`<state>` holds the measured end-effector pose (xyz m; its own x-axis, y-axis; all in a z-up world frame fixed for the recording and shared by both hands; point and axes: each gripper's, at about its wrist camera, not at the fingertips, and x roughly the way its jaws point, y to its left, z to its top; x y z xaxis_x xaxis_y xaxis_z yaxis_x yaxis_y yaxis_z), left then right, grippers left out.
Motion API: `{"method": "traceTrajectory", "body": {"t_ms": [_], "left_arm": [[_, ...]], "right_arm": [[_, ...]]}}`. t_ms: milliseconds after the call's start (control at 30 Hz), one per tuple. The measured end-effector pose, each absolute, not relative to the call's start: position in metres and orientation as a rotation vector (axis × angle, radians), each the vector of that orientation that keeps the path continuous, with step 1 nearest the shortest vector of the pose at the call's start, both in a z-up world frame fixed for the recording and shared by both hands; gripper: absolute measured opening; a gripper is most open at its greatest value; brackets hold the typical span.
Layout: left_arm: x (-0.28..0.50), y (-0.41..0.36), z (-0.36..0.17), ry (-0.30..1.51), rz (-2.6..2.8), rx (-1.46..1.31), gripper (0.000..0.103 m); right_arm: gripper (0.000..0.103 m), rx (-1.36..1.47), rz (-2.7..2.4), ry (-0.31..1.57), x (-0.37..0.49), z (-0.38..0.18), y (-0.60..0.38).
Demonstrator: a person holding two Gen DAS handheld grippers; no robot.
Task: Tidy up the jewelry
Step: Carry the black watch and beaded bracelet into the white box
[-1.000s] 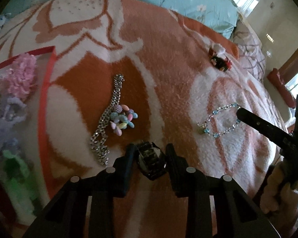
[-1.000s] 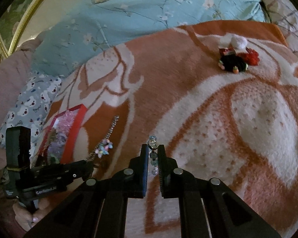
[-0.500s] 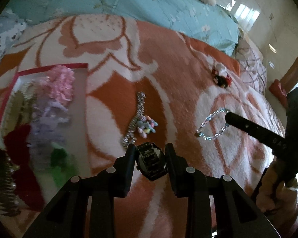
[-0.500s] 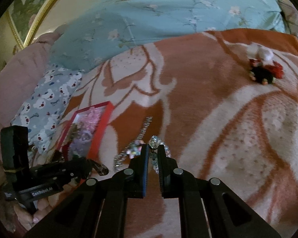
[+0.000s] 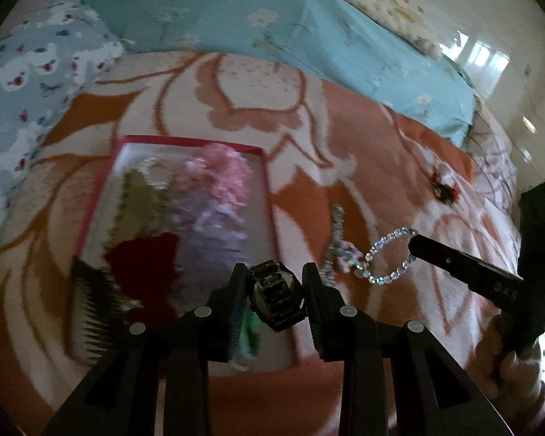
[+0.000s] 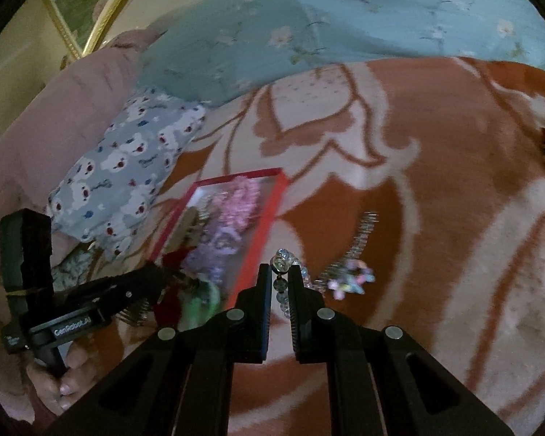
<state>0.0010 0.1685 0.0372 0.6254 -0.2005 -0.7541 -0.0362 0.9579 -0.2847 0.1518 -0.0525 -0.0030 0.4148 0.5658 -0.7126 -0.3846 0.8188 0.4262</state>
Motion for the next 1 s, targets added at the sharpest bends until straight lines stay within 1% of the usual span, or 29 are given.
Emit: {"method": "traceTrajectory", "body": {"t_ms": [367, 667, 1000], "left_arm": [[-0.012, 0.220, 0.044, 0.862, 0.021, -0.326, 0.029], [0.000, 0.233, 0.026, 0.867, 0.078, -0.332, 0.029], [0.027, 0.238, -0.013, 0.918, 0.092, -0.336, 0.029]], "right_arm": [[0.008, 0.207, 0.732, 1.019, 0.162, -0.013, 0.021], [0.008, 0.228, 0.792, 1.065, 0.176, -0.029, 0.063], [0.008, 0.196, 0.754, 1.162, 0.192, -0.075, 0.080]]}}
